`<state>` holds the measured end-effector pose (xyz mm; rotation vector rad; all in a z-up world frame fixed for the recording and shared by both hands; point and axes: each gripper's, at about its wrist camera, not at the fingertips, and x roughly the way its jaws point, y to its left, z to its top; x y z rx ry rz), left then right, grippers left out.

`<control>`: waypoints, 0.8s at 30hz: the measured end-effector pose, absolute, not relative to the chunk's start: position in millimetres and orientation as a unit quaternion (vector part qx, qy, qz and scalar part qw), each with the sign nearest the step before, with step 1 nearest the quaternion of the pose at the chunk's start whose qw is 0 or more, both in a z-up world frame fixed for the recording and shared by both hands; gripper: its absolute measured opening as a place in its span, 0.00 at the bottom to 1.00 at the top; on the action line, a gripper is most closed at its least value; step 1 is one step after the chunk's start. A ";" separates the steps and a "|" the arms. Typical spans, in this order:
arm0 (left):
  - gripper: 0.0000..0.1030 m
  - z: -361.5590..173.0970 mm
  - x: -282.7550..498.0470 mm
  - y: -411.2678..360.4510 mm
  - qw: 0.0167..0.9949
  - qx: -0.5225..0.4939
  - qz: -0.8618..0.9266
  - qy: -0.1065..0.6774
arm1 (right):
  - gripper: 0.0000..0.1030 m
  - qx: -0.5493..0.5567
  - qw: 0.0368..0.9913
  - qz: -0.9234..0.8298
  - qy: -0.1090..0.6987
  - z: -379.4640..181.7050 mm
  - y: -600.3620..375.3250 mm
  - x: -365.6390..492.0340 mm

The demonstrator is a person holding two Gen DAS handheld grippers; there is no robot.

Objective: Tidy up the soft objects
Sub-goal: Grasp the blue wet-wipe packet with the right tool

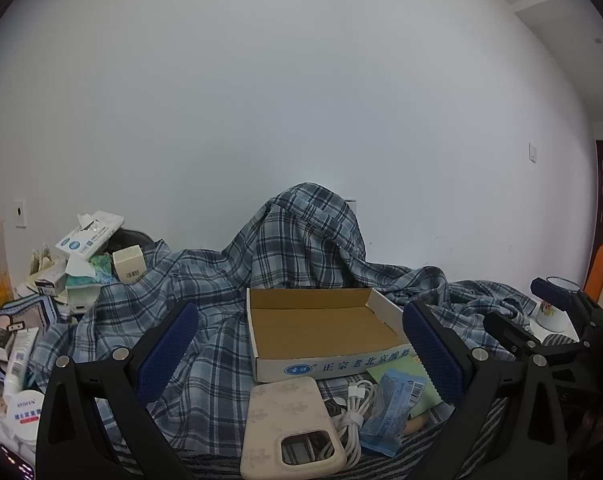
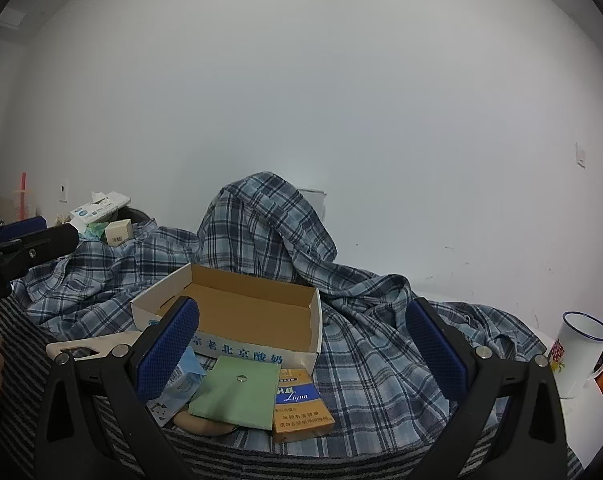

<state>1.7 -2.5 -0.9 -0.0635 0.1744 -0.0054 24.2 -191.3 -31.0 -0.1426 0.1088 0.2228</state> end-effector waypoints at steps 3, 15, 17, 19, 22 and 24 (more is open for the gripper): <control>1.00 3.4 -1.1 -4.3 0.996 -0.027 0.017 0.086 | 1.00 -0.068 0.989 0.111 0.069 -29.5 -192.0 27.7; 1.00 -3.0 1.9 7.2 0.994 -0.032 0.014 0.107 | 1.00 -0.022 0.977 0.109 0.184 -21.5 -178.1 40.2; 1.00 -4.2 2.7 9.0 0.993 -0.037 0.013 0.109 | 0.98 -0.019 0.969 0.130 0.211 -28.9 -168.9 48.0; 1.00 -5.5 3.6 9.9 0.993 -0.040 0.013 0.112 | 0.93 -0.026 0.960 0.147 0.236 -36.8 -159.0 54.4; 1.00 -6.7 4.7 9.6 0.992 -0.041 0.014 0.115 | 0.87 -0.035 0.948 0.164 0.270 -49.1 -144.2 63.4; 1.00 -7.2 5.0 8.5 0.992 -0.039 0.015 0.115 | 0.81 -0.031 0.937 0.179 0.297 -56.8 -137.7 70.9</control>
